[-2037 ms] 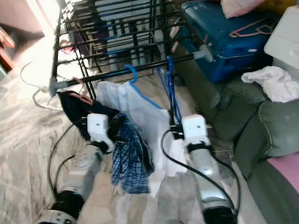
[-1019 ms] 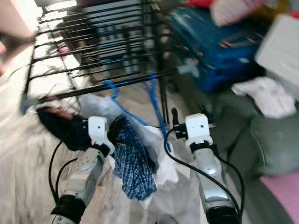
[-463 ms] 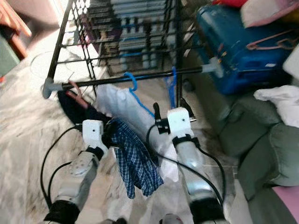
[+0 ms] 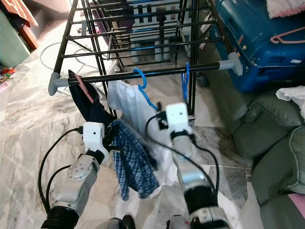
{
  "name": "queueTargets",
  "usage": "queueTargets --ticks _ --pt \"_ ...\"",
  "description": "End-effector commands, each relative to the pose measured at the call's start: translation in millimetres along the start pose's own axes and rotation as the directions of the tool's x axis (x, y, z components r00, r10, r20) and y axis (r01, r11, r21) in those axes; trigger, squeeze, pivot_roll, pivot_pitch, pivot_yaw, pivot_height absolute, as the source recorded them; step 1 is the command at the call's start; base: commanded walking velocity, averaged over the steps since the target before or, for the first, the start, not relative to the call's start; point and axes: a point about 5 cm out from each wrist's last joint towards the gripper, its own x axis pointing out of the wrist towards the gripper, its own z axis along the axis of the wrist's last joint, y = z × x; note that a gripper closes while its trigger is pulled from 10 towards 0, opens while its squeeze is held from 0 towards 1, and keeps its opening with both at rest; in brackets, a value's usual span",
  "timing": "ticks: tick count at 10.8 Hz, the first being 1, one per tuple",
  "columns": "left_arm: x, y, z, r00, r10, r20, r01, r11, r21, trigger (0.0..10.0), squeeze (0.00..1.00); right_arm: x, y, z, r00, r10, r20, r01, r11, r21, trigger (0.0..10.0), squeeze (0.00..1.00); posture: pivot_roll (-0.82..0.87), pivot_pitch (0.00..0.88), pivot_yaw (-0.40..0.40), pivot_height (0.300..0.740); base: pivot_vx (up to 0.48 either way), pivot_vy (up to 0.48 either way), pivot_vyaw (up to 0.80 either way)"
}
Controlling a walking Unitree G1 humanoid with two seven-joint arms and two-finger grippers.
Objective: Hang hanger
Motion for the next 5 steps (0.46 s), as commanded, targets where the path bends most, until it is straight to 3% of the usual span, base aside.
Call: queueTargets --ticks 1,4,5 --pt "-2.4 3.5 2 1.000 0.002 0.000 -0.002 1.000 0.008 10.0 0.00 0.5 0.0 -1 1.000 -0.008 -0.002 0.008 1.000 -0.006 10.0 0.00 -0.23 0.204 0.115 0.740 0.000 0.000 0.00" --pt "-2.2 1.9 1 1.000 -0.008 -0.004 0.008 1.000 0.010 10.0 0.00 -6.4 9.1 12 0.992 0.071 0.107 -0.070 0.997 -0.015 10.0 0.00 -0.24 0.207 0.117 0.740 0.000 0.000 0.00" --pt "-1.9 2.3 1 1.000 -0.010 -0.009 0.010 1.000 0.013 10.0 0.00 -15.2 7.5 13 0.985 0.088 0.148 -0.080 0.995 -0.060 10.0 0.00 -0.24 0.208 0.118 0.740 0.000 0.000 0.00"
